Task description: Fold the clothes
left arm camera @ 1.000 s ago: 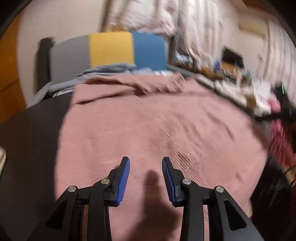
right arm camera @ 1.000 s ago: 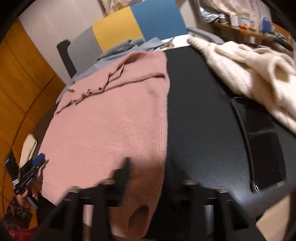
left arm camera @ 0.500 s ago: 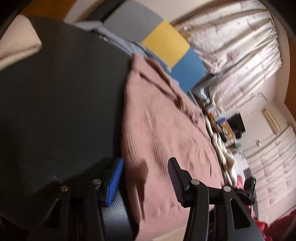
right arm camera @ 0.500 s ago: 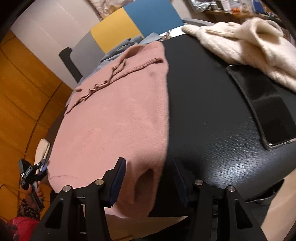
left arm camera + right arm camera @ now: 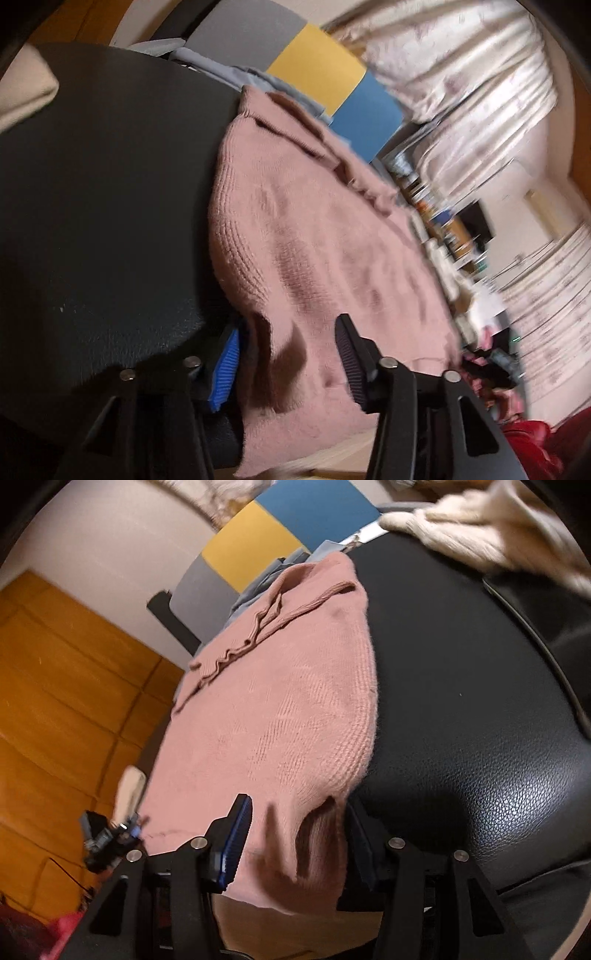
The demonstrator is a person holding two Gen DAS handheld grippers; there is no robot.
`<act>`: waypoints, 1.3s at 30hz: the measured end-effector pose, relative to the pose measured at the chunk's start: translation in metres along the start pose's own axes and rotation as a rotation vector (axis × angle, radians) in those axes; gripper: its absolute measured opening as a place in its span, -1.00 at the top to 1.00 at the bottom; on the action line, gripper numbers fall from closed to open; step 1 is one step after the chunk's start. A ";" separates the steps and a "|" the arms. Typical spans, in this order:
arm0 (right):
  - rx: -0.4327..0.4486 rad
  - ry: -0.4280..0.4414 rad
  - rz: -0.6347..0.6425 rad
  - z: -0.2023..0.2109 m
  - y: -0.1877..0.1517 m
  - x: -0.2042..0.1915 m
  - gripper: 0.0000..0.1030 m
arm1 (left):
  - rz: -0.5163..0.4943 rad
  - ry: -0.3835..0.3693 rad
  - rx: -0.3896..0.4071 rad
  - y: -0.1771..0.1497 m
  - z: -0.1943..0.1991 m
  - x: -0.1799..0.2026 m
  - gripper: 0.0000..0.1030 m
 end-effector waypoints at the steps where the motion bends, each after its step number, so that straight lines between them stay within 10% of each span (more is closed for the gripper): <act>1: -0.002 -0.010 0.005 0.000 0.000 -0.001 0.04 | -0.037 0.043 -0.017 0.002 -0.003 0.006 0.14; 4: -0.020 -0.072 0.044 -0.002 -0.001 -0.004 0.55 | -0.161 0.145 -0.058 0.002 -0.010 0.017 0.75; 6: -0.037 -0.115 0.062 -0.002 0.000 -0.004 0.79 | -0.159 0.126 -0.060 0.003 -0.011 0.015 0.80; 9: -0.058 -0.140 0.061 -0.002 0.002 -0.002 0.85 | -0.114 0.068 -0.053 0.002 -0.006 0.009 0.84; 24: -0.060 0.326 -0.140 0.052 0.002 -0.037 0.86 | 0.120 -0.376 0.111 -0.011 0.092 0.024 0.85; 32: 0.108 0.475 -0.369 0.031 0.104 -0.015 0.90 | 0.299 -0.489 0.166 0.092 0.057 0.011 0.84; 39: 0.117 0.301 -0.531 -0.062 0.196 0.037 0.90 | 0.405 -0.301 0.076 0.196 -0.065 -0.025 0.84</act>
Point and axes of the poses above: each gripper's, at about its wrist camera, not at the fingertips, and z roughly against the way its jaws point, x to its right, y to its top, the point moved 4 cm from there along -z, roughly the way its jaws point, and after that the axes turned 4 degrees about y, right-handed, at the moved point
